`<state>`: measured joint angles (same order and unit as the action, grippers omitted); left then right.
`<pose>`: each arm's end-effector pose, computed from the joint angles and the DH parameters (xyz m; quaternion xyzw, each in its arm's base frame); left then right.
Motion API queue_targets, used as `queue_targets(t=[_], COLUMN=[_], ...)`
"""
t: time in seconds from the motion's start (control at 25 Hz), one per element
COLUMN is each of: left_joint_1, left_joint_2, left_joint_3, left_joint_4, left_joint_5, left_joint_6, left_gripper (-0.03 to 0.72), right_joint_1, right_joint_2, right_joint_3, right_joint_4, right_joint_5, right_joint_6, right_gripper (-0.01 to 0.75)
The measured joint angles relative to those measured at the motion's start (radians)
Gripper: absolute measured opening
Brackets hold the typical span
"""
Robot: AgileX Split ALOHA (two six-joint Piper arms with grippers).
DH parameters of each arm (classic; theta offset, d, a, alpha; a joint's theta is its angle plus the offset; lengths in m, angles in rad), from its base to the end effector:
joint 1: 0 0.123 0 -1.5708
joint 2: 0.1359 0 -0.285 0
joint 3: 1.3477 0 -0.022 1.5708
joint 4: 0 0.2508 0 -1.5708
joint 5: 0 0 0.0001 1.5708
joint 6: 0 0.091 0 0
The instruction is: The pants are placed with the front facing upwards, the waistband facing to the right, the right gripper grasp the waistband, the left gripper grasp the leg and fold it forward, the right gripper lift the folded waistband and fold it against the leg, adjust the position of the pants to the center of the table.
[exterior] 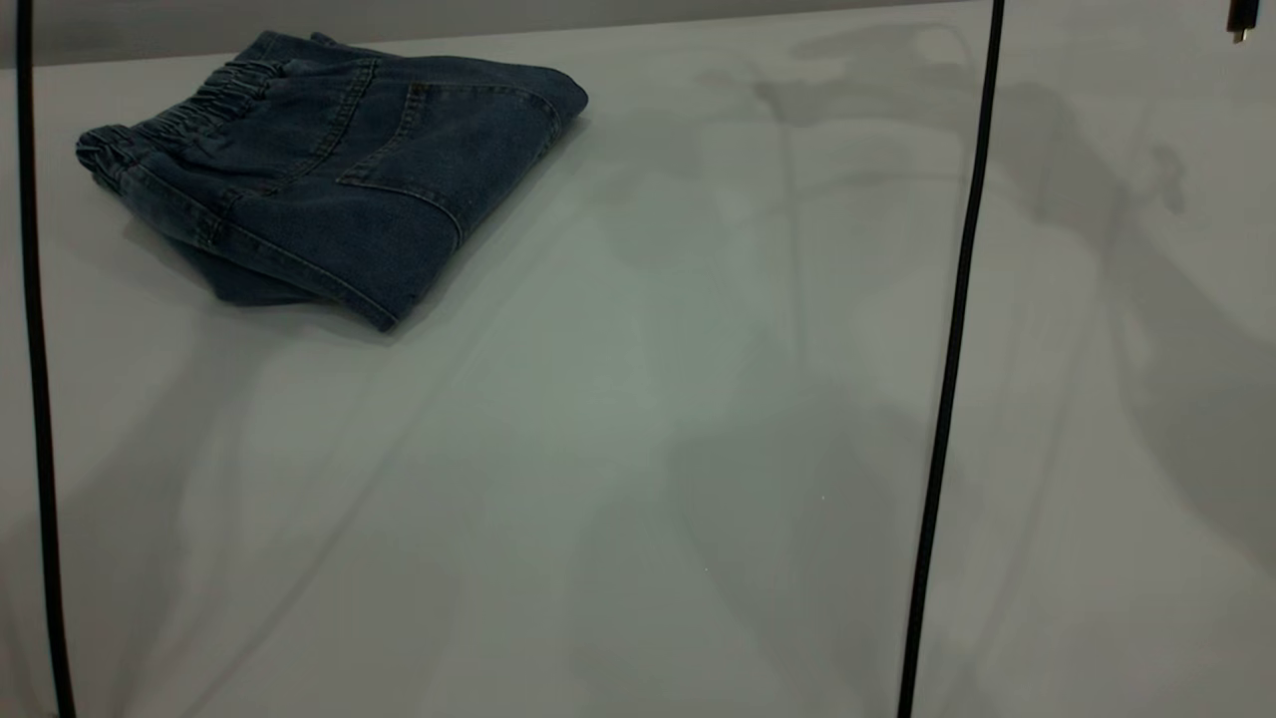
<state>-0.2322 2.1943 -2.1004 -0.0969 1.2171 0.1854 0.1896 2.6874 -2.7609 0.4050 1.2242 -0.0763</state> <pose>0.4633 -0.1180 0.2648 0.1954 0.9643 -0.0517 0.1713 0.5414 0.1382 0.2013 -0.1072 0.9423 0.2138 0.2341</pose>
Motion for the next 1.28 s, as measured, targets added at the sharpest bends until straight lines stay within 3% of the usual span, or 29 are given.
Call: queue_targets(t=[0.36,0.72,1.04,1.28], left_joint_1=[0.000,0.001,0.001,0.001], left_joint_2=[0.063,0.120,0.198,0.253], left_joint_3=[0.222,0.229,0.229,0.228], left_joint_4=[0.029,0.174,0.260,0.255], left_joint_5=[-0.001,-0.001,-0.121,-0.150], left_joint_6=[-0.018,-0.065,-0.064,-0.064], left_gripper=[0.538,0.538,0.538,0.538], right_joint_1=[0.000,0.000,0.000,0.000], right_joint_2=[0.002,0.002,0.002,0.002], right_joint_3=[-0.001,-0.001,-0.001,-0.001], right_joint_4=[0.017,0.048,0.065,0.065], right_joint_5=[-0.001,-0.003,-0.003,-0.003], right_joint_6=[-0.006,-0.020,-0.031,-0.031], right_gripper=[0.593,0.592,0.592,0.592])
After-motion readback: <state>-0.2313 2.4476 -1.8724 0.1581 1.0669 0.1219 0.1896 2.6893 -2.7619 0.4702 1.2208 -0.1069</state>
